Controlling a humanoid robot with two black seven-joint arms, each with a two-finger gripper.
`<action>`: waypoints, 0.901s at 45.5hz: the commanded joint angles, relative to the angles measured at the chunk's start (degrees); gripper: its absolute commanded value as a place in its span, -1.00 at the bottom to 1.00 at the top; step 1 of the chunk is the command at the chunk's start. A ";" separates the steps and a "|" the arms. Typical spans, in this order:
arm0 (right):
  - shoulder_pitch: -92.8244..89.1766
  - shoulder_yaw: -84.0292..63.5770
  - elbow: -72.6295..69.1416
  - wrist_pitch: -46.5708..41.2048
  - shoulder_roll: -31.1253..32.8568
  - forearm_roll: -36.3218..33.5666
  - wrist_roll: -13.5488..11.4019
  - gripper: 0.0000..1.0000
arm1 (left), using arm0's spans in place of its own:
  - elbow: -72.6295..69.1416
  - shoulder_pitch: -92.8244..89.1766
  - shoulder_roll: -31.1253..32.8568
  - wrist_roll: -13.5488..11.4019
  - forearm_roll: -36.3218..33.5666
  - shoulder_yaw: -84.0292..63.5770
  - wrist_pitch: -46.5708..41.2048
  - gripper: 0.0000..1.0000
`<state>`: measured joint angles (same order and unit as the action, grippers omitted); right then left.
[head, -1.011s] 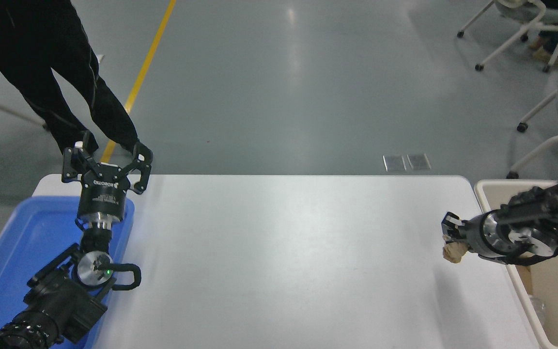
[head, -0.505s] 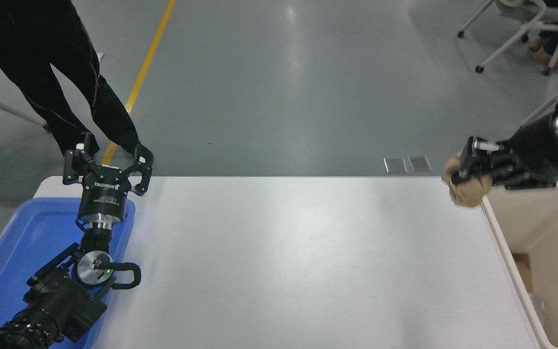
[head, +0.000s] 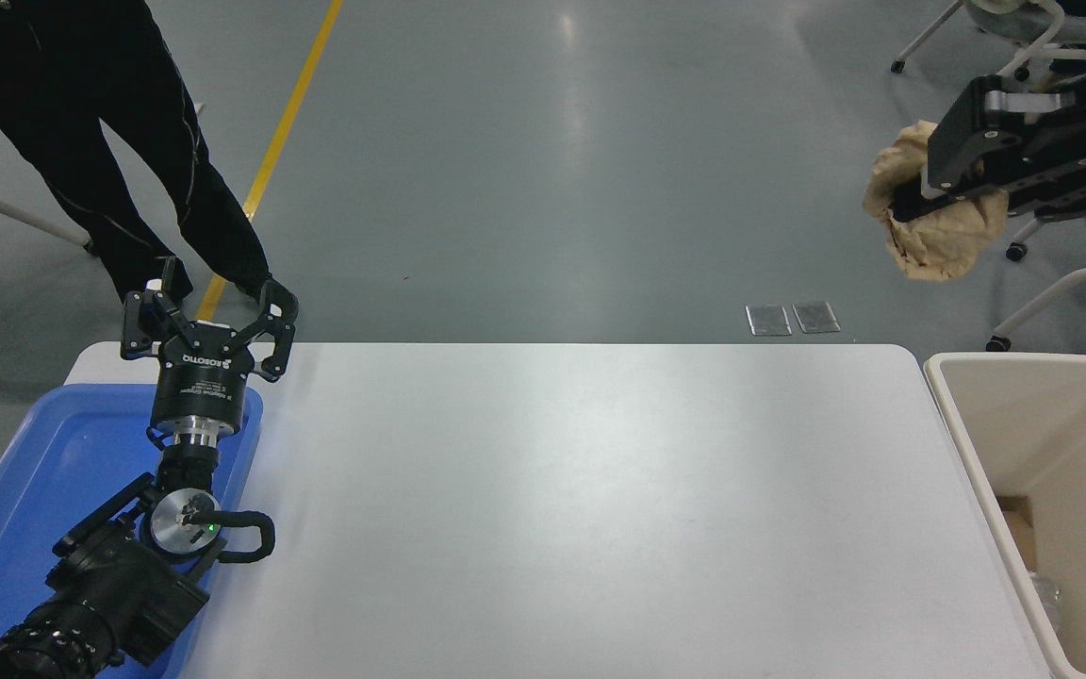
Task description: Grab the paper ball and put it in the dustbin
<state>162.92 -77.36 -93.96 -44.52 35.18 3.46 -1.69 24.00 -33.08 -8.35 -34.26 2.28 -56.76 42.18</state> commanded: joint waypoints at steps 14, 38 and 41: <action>-35.45 -1.30 24.78 6.80 5.95 0.32 -0.42 -1.00 | 0.00 0.03 0.00 -0.02 0.00 -0.02 0.01 0.98; -93.98 25.84 56.42 33.43 12.10 -1.35 -0.68 -1.00 | 0.00 -0.06 0.00 -0.02 0.00 -0.02 0.01 0.98; -101.46 31.64 60.90 35.19 11.31 -2.49 -0.68 -1.00 | 0.00 0.03 0.00 -0.02 0.00 -0.02 0.01 0.98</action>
<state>89.04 -62.45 -48.25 -19.46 46.17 2.79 -2.26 23.99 -33.07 -8.35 -34.26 2.28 -56.77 42.20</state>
